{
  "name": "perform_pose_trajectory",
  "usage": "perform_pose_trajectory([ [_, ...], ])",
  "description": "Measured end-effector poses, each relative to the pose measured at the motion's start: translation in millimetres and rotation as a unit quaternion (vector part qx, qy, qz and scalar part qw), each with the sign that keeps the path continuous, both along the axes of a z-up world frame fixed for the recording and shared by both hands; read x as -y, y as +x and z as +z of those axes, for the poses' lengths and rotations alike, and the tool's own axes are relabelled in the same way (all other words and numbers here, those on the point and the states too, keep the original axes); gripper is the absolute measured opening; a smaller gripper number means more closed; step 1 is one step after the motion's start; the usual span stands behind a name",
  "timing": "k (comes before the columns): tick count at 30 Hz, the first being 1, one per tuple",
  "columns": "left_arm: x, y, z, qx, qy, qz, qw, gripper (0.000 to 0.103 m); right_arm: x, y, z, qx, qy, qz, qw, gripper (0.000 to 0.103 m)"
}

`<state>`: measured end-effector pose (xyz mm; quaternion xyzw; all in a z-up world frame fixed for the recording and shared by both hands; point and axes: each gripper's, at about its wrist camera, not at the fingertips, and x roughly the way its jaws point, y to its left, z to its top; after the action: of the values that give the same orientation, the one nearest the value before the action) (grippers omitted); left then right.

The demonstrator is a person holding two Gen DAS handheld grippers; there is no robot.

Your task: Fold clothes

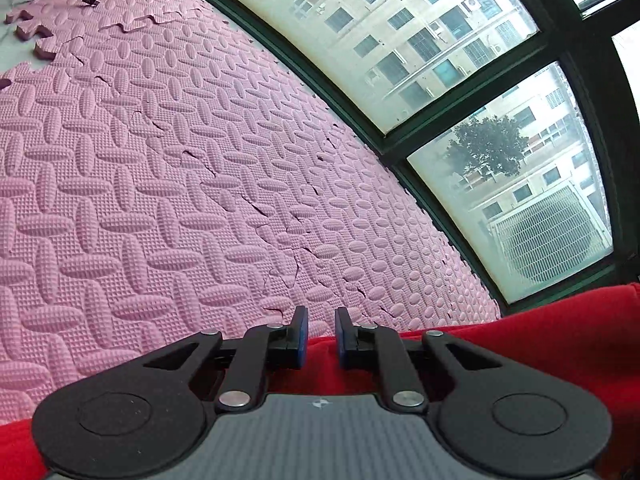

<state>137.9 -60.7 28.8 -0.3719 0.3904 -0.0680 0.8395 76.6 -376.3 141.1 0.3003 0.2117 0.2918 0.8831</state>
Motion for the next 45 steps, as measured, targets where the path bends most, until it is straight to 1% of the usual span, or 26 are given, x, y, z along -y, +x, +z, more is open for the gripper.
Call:
perform_pose_trajectory([
  [3, 11, -22, 13, 0.02, 0.01, -0.045, 0.9987, 0.015, 2, -1, 1, 0.001, -0.001, -0.004, 1.0, 0.006],
  [6, 31, -40, 19, 0.033, 0.04, -0.087, 0.9948, 0.015, 1, -3, 2, 0.001, 0.003, -0.005, 1.0, 0.006],
  [9, 50, -46, 12, 0.026, 0.054, -0.115, 0.9916, 0.014, -2, -6, 3, 0.004, 0.005, -0.003, 1.0, 0.006],
  [10, 56, -49, 9, 0.022, 0.052, -0.125, 0.9906, 0.014, -4, -8, 5, 0.007, 0.004, -0.001, 1.0, 0.006],
  [14, 77, -66, 1, 0.015, 0.069, -0.169, 0.983, 0.014, -8, -9, 8, 0.009, -0.001, 0.003, 1.0, 0.006],
  [16, 82, -79, -4, 0.01, 0.063, -0.184, 0.9809, 0.015, -9, -8, 7, 0.009, -0.002, 0.002, 1.0, 0.006],
  [17, 84, -85, -5, 0.012, 0.061, -0.19, 0.9798, 0.015, -9, -7, 7, 0.009, -0.003, 0.001, 1.0, 0.006],
  [19, 88, -98, -7, 0.02, 0.068, -0.203, 0.9766, 0.016, -9, -6, 6, 0.007, -0.003, -0.002, 1.0, 0.006],
  [22, 96, -112, -7, 0.026, 0.072, -0.234, 0.9692, 0.016, -9, -6, 5, 0.005, -0.004, -0.003, 1.0, 0.006],
  [24, 96, -118, -1, 0.045, 0.077, -0.238, 0.9671, 0.017, -10, -7, 5, 0.006, -0.005, -0.003, 1.0, 0.006],
  [28, 91, -114, 15, 0.093, 0.127, -0.194, 0.9684, 0.018, -11, -9, 7, 0.007, -0.008, 0.0, 1.0, 0.006],
  [29, 90, -108, 14, 0.089, 0.129, -0.189, 0.9695, 0.02, -12, -9, 7, 0.008, -0.009, 0.001, 1.0, 0.006],
  [31, 90, -94, 9, 0.072, 0.126, -0.184, 0.9721, 0.022, -15, -9, 8, 0.008, -0.01, 0.003, 1.0, 0.006],
  [32, 92, -91, 6, 0.065, 0.124, -0.193, 0.9711, 0.022, -16, -9, 8, 0.009, -0.01, 0.004, 1.0, 0.006],
  [35, 100, -91, -4, 0.041, 0.123, -0.221, 0.9665, 0.028, -17, -9, 9, 0.008, -0.013, 0.005, 1.0, 0.006],
  [37, 100, -102, -3, 0.049, 0.127, -0.228, 0.9642, 0.032, -19, -10, 8, 0.006, -0.017, 0.008, 1.0, 0.006],
  [38, 98, -107, 0, 0.05, 0.12, -0.23, 0.9645, 0.034, -20, -11, 8, 0.005, -0.019, 0.009, 1.0, 0.006],
  [39, 92, -112, 4, 0.05, 0.113, -0.232, 0.9648, 0.034, -21, -12, 8, 0.005, -0.021, 0.011, 1.0, 0.006],
  [41, 80, -126, 13, 0.053, 0.115, -0.232, 0.9645, 0.034, -25, -16, 9, 0.006, -0.024, 0.019, 1.0, 0.006],
  [42, 72, -133, 18, 0.055, 0.117, -0.229, 0.9649, 0.035, -28, -19, 10, 0.008, -0.028, 0.025, 0.999, 0.006],
  [44, 50, -150, 29, 0.065, 0.125, -0.209, 0.9677, 0.041, -37, -25, 11, 0.012, -0.037, 0.036, 0.999, 0.006],
  [45, 36, -158, 35, 0.068, 0.128, -0.194, 0.9702, 0.042, -43, -28, 11, 0.013, -0.042, 0.043, 0.998, 0.006],
])
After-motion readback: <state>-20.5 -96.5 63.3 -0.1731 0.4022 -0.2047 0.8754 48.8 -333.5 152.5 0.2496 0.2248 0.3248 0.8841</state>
